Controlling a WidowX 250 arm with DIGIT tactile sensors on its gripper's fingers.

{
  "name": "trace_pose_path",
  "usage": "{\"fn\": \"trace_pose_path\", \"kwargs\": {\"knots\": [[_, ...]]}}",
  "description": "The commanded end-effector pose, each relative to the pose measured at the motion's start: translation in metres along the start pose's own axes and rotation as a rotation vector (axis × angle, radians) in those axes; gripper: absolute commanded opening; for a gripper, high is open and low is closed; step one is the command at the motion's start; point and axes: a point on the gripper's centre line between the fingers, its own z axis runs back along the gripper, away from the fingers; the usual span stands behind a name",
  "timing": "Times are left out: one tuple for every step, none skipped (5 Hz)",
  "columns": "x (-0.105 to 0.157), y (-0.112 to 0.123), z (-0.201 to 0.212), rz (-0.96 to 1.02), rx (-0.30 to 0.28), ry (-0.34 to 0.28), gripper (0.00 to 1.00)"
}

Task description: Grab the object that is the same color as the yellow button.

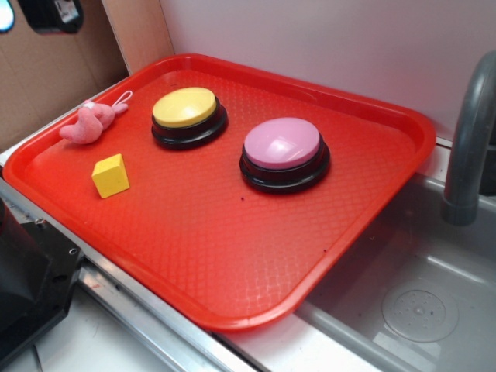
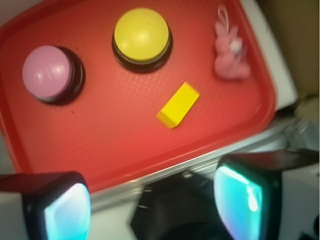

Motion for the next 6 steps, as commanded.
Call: {"fn": "trace_pose_path", "kwargs": {"knots": [[0.013, 0.022, -0.049, 0.429, 0.002, -0.103, 1.00], [0.021, 0.028, -0.080, 0.583, 0.041, -0.112, 1.00], [0.026, 0.035, -0.103, 0.649, 0.051, -0.088, 1.00], [0.031, 0.037, -0.134, 0.662, 0.078, -0.065, 1.00], [0.029, 0.037, -0.146, 0.659, 0.093, -0.062, 1.00], [0.025, 0.035, -0.164, 0.643, 0.075, -0.040, 1.00]]}}
